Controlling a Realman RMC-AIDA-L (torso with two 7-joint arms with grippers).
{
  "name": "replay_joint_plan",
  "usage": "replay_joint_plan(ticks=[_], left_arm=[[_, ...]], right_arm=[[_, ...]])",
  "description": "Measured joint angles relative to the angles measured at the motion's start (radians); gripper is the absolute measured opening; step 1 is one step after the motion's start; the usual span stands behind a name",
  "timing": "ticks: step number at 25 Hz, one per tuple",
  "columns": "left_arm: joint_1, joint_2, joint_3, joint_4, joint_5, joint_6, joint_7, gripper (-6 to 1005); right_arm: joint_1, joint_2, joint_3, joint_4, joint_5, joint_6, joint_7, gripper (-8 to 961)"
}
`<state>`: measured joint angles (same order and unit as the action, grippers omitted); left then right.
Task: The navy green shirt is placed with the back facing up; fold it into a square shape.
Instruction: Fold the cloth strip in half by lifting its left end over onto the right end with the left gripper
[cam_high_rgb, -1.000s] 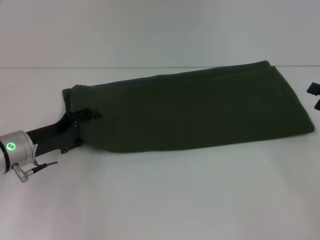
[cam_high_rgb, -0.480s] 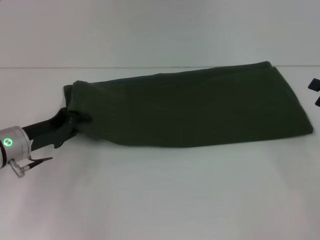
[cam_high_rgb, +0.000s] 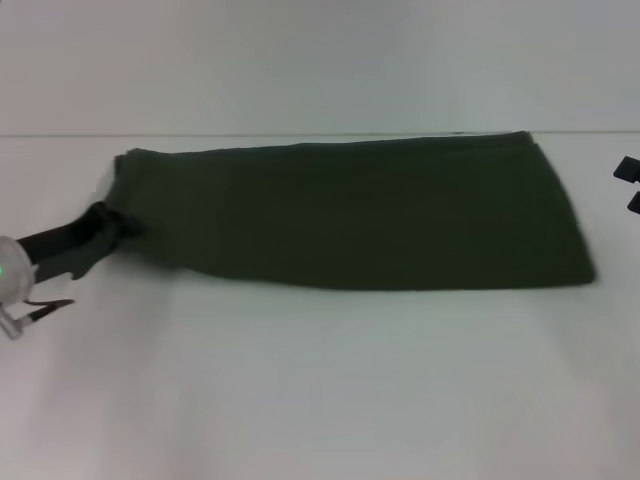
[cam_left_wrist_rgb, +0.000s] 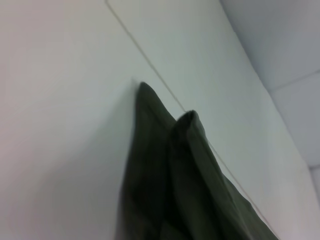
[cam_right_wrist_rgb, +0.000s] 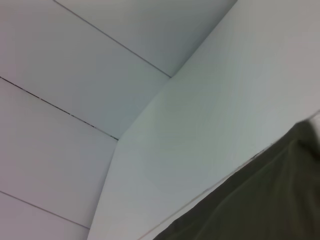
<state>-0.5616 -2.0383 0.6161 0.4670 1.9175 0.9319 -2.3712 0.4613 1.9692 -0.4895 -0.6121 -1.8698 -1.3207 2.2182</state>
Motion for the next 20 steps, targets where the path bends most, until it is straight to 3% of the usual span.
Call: replay_joint_plan(ticks=[8,14,20], left_arm=[[0.034,0.039,-0.007,0.017,0.024,-0.084,-0.005,33],[0.065,0.048,-0.009,0.035,0.024,-0.174,-0.009,34],[0.071,0.043,-0.008,0.085,0.021,-0.12,-0.011,35]], right_arm=[[-0.001,-0.003,0.0,0.002,0.0,0.004,0.0,820],[0.0,-0.002,0.0,0.003,0.0,0.007,0.0,819],[0.0,-0.001,0.0,0.011,0.0,0.007,0.0,819]])
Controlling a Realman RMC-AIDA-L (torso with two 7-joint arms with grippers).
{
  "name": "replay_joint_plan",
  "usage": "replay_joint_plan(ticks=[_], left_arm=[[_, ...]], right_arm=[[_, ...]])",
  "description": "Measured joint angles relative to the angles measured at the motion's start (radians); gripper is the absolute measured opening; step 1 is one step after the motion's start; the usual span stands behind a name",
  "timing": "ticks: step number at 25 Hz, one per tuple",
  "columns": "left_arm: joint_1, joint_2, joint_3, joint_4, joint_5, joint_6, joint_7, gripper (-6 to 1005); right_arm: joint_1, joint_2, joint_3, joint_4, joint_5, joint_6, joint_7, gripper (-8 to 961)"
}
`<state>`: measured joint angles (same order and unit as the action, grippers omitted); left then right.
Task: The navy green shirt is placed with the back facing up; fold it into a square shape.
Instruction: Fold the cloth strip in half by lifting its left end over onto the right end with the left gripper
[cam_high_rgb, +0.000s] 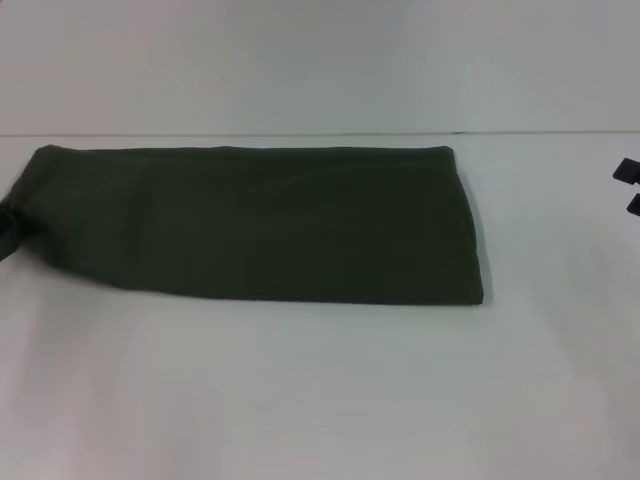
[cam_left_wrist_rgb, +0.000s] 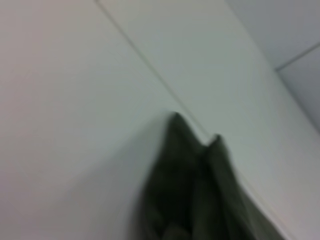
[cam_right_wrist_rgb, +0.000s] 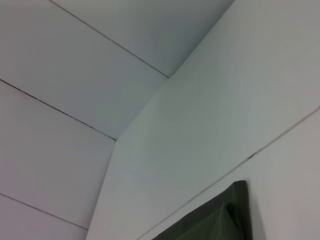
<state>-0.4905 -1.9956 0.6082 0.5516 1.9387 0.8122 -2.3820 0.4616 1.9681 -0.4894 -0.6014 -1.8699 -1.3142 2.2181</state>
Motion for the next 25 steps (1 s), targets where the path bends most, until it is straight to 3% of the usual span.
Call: replay_joint_plan(ticks=[6,10,13,15,18,25], left_arm=[[-0.005,-0.047,-0.001,0.154,-0.039,0.214,0.003,37],[-0.055,-0.076,0.008,0.241,-0.053,0.335,-0.001,43],[-0.097,-0.113,0.035,0.294,-0.049,0.371,-0.002,44],[-0.121,-0.143,0.078,0.338,-0.049,0.371,-0.002,44],[-0.154,-0.168,0.162,0.369,-0.053,0.358,-0.003,44],[-0.289,-0.174,0.441,0.196,-0.061,0.176,0.01,43]], right_arm=[[0.0,-0.002,0.0,0.007,-0.002,0.0,-0.009,819],[0.0,0.001,-0.001,0.015,-0.002,0.0,-0.014,819],[0.002,0.001,-0.005,0.022,-0.002,0.0,-0.016,818],[0.002,0.001,-0.006,0.022,-0.002,0.0,-0.016,818],[0.004,0.002,-0.005,0.029,-0.002,0.0,-0.019,818],[0.006,0.001,-0.001,0.034,-0.003,-0.001,-0.025,818]])
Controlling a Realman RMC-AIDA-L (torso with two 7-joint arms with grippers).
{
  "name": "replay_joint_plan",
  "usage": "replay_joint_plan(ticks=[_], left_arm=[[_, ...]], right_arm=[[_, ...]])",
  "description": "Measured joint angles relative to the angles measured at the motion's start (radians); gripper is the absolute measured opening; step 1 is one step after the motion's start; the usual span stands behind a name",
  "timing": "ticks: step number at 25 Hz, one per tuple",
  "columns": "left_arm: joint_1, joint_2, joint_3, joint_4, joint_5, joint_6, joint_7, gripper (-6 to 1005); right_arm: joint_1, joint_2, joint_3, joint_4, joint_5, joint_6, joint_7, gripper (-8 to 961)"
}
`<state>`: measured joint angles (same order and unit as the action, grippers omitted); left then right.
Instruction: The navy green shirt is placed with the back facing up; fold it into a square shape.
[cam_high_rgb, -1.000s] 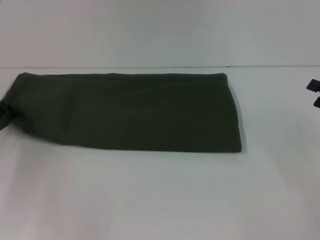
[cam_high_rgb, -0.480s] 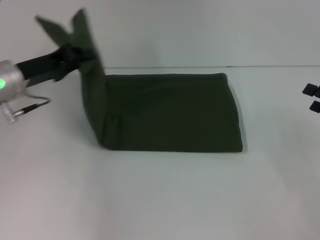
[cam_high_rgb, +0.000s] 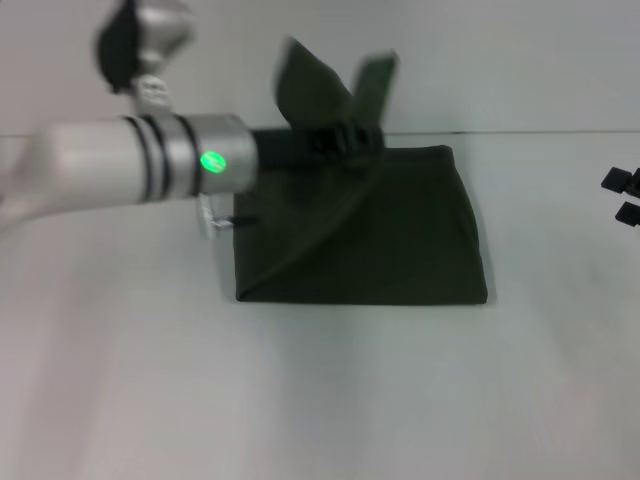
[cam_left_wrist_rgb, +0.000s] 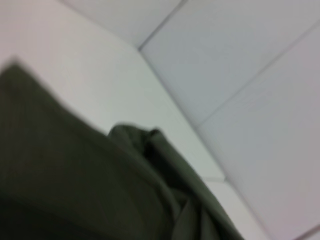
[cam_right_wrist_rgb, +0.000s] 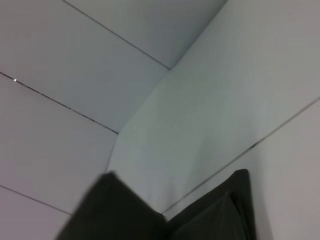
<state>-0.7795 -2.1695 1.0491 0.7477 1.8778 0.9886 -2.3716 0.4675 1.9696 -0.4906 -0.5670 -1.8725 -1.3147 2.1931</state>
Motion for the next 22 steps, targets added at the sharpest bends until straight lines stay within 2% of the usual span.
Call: replay_joint_plan(ticks=[3,7,11,13,15,18,20,22], left_arm=[[-0.052,-0.003,0.098,-0.077,-0.019,-0.084,0.041,43],[-0.103,-0.004,0.254,-0.12,-0.041,-0.117,0.124,43],[-0.101,-0.003,0.393,-0.055,-0.04,-0.091,0.153,188],[-0.071,0.0,0.414,0.009,-0.037,-0.061,0.157,233],[-0.013,0.002,0.385,0.096,-0.039,-0.019,0.17,278],[0.103,0.001,0.282,0.227,-0.081,0.029,0.177,345],[0.16,0.004,0.181,0.242,-0.138,0.043,0.133,390],[0.186,0.006,0.067,0.212,-0.168,0.074,0.074,458]], right_arm=[[0.002,0.0,-0.001,0.007,-0.002,0.0,-0.001,818],[0.005,0.0,-0.005,0.011,-0.004,0.004,-0.002,817],[0.005,0.0,-0.009,0.011,-0.005,0.017,-0.002,817],[0.005,0.0,-0.009,0.012,-0.005,0.019,-0.002,817],[0.005,-0.001,-0.009,0.012,-0.005,0.021,-0.002,817],[0.005,-0.003,-0.011,0.012,-0.007,0.021,-0.003,817],[0.007,-0.008,-0.02,0.012,-0.019,0.022,-0.001,817],[0.02,-0.016,-0.038,0.012,-0.042,0.024,0.004,817]])
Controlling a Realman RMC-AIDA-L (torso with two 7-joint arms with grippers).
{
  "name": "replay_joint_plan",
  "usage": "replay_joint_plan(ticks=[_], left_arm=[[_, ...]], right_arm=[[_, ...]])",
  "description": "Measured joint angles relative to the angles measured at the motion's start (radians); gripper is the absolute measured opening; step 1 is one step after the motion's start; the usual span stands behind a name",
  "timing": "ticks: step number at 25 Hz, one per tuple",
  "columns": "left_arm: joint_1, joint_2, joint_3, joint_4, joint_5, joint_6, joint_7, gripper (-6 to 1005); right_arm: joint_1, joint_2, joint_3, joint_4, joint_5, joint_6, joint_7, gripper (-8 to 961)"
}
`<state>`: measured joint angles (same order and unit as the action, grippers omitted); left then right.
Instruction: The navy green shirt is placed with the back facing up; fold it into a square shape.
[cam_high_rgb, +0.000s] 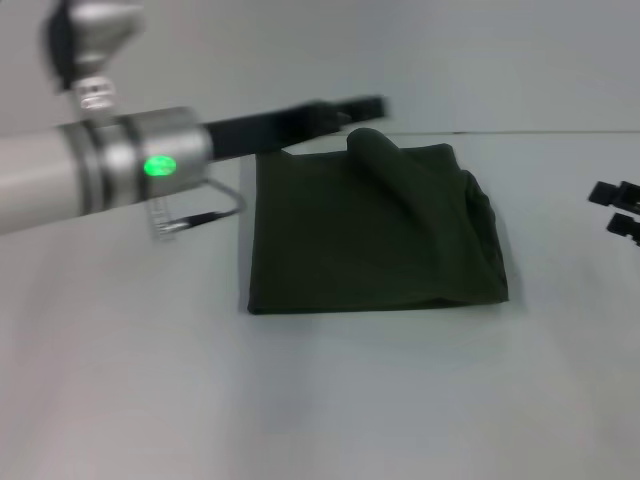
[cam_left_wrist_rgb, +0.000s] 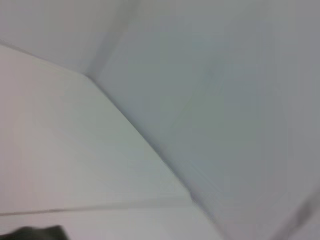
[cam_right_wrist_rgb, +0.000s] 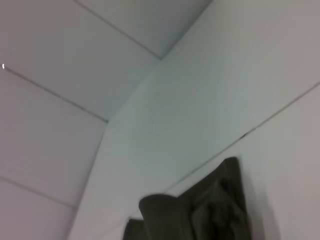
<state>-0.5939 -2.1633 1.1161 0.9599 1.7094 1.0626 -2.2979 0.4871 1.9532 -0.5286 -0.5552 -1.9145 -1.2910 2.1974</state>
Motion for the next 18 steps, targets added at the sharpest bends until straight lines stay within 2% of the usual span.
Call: replay_joint_plan(ticks=[1,2,3,6,10,14,18], left_arm=[[0.008,0.003,-0.066,-0.023,-0.003,0.036,-0.022,502],[0.008,0.003,-0.066,-0.023,-0.003,0.036,-0.022,546],[0.022,0.017,-0.185,-0.066,-0.004,0.131,-0.04,591],[0.047,0.039,-0.268,-0.087,0.001,0.237,-0.05,721],[0.092,0.069,-0.309,-0.105,-0.001,0.318,-0.055,886],[0.143,0.069,-0.375,-0.107,-0.004,0.341,-0.043,919],[0.167,0.066,-0.425,-0.107,-0.005,0.358,-0.03,936]], right_arm=[[0.014,-0.005,-0.013,0.0,-0.022,0.001,0.008,817],[0.033,-0.012,-0.026,0.0,-0.049,0.002,0.022,816],[0.058,-0.019,-0.038,0.0,-0.087,0.005,0.043,816],[0.144,-0.038,-0.069,0.0,-0.199,0.014,0.114,816],[0.277,-0.049,-0.08,-0.009,-0.338,0.043,0.186,816],[0.388,-0.043,-0.106,-0.007,-0.429,0.119,0.218,816],[0.471,-0.013,-0.201,0.035,-0.485,0.236,0.259,816]])
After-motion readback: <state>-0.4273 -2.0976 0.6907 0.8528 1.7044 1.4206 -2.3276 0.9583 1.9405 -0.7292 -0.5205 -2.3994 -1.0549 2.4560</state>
